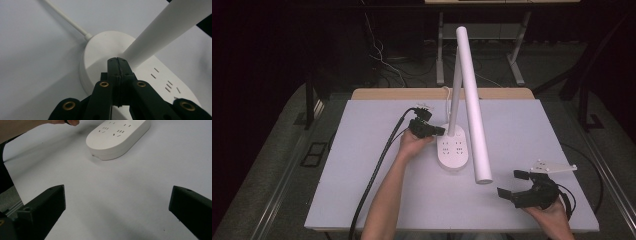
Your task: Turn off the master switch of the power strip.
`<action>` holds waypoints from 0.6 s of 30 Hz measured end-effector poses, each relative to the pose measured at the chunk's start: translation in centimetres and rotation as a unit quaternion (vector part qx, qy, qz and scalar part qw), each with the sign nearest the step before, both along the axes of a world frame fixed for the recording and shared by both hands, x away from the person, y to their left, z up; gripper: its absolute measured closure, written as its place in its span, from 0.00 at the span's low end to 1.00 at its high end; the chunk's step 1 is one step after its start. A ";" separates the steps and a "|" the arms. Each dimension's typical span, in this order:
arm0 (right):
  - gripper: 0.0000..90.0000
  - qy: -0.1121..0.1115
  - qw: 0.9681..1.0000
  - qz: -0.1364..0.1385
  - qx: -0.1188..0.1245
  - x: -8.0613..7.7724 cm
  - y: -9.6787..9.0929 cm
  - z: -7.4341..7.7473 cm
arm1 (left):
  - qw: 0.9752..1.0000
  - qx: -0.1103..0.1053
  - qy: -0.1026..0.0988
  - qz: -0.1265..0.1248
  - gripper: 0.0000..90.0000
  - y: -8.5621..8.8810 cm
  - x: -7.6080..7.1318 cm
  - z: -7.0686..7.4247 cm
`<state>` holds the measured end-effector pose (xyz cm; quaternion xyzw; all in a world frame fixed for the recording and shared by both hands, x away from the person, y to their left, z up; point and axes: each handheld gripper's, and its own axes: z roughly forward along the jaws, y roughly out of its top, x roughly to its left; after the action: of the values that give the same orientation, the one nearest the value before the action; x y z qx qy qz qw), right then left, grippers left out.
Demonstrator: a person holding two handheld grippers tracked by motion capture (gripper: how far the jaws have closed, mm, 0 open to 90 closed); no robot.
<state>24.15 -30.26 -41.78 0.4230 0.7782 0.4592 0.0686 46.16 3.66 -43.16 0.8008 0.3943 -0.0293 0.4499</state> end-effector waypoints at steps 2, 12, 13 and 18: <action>0.00 0.000 1.000 0.000 0.000 0.0 0.0 0.0 | 1.000 -0.006 0.007 0.001 1.00 0.2 0.1 -0.1; 0.00 -0.002 1.000 0.000 -0.001 0.0 0.1 0.0 | 1.000 0.006 0.010 0.008 1.00 0.0 0.0 0.0; 0.00 -0.003 1.000 0.001 -0.001 0.0 0.1 0.0 | 1.000 0.005 0.011 0.011 1.00 -0.1 -0.1 0.1; 0.00 -0.003 1.000 0.001 -0.001 0.0 0.1 0.1 | 1.000 0.008 0.018 0.021 1.00 -0.2 0.0 0.1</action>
<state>24.12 -30.17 -41.68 0.4210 0.7787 0.4598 0.0707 46.12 3.46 -43.03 0.7951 0.4193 -0.0315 0.4370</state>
